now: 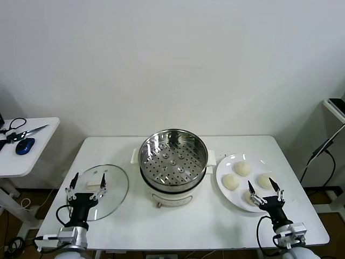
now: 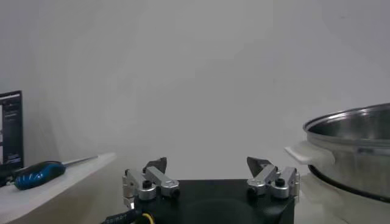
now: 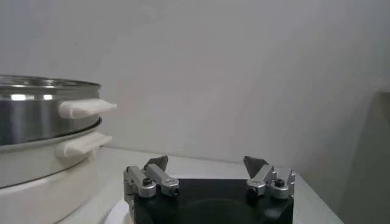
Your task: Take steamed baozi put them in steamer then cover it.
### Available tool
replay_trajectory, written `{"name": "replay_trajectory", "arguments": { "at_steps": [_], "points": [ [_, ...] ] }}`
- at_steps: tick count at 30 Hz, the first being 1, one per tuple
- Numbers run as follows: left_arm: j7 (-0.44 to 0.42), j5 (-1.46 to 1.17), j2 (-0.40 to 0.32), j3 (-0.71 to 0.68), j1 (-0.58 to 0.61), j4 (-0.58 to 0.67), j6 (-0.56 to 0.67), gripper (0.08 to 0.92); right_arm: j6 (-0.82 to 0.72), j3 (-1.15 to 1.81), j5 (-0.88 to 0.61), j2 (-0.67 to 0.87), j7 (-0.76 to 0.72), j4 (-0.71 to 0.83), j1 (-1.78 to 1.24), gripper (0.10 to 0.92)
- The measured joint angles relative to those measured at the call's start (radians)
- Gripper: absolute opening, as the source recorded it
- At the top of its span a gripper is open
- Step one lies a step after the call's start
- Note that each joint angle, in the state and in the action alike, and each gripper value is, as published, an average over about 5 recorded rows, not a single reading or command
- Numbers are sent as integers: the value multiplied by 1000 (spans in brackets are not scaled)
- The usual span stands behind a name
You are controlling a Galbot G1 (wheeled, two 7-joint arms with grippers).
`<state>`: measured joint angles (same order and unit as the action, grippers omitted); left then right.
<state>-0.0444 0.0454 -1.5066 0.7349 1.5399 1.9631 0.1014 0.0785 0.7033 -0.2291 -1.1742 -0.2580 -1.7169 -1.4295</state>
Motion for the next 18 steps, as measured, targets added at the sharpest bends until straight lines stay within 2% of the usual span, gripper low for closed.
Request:
{"name": "replay_trajectory", "arguments": {
  "at_steps": [4, 9, 18],
  "points": [
    [6, 0, 5, -5, 1, 3, -2, 823, -39, -19, 24, 89, -72, 32, 47, 823],
    [13, 0, 14, -12, 7, 4, -2, 823, -90, -91, 68, 272, -236, 123, 167, 823],
    [20, -8, 25, -12, 1, -17, 2, 823, -122, -422, 199, 521, -554, 338, 561, 823]
  ]
}}
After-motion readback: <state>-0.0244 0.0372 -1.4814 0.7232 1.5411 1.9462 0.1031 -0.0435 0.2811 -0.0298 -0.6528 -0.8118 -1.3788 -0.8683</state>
